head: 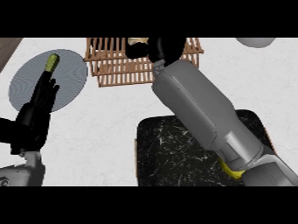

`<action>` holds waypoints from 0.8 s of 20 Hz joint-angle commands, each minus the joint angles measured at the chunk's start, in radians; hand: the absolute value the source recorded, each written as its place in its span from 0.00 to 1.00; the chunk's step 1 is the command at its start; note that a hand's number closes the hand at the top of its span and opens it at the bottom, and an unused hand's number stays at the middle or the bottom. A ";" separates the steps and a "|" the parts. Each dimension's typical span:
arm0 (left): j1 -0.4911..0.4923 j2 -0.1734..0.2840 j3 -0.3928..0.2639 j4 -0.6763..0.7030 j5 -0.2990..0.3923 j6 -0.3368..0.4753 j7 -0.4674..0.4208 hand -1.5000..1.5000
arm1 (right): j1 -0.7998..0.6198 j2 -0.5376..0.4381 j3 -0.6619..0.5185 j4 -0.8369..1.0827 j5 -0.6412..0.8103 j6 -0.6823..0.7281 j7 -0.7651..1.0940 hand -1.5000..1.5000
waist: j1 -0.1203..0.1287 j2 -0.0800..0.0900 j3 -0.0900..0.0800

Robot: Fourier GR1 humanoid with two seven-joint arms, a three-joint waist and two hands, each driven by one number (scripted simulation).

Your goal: Pick the cupcake from the tray and place it in the tiered shelf

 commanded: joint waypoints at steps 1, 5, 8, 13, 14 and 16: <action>-0.036 -0.018 -0.012 0.038 -0.012 0.006 -0.009 0.50 | -0.004 0.003 -0.072 0.083 -0.097 -0.135 -0.079 1.00 | 0.004 0.005 0.000; 0.012 -0.004 -0.011 -0.036 -0.012 -0.002 0.009 0.50 | -0.100 0.003 -0.100 0.176 -0.210 -0.057 -0.134 0.00 | 0.013 0.001 0.000; 0.019 -0.026 -0.014 -0.011 -0.009 -0.002 -0.008 0.50 | -0.071 0.003 -0.064 0.186 -0.274 -0.073 -0.208 0.00 | 0.004 -0.002 0.000; -0.024 0.031 0.044 -0.003 0.021 -0.035 0.031 0.50 | -0.062 0.003 -0.097 0.202 -0.354 -0.145 -0.357 0.00 | 0.002 0.000 0.000; -0.015 -0.001 0.015 0.027 0.002 -0.024 -0.007 0.50 | -0.095 0.003 -0.110 0.232 -0.373 -0.154 -0.370 0.00 | 0.008 0.003 0.000; 0.040 0.015 0.025 -0.032 0.004 -0.031 -0.008 0.50 | -0.064 0.003 -0.161 0.174 -0.397 -0.157 -0.460 0.00 | -0.002 -0.002 0.001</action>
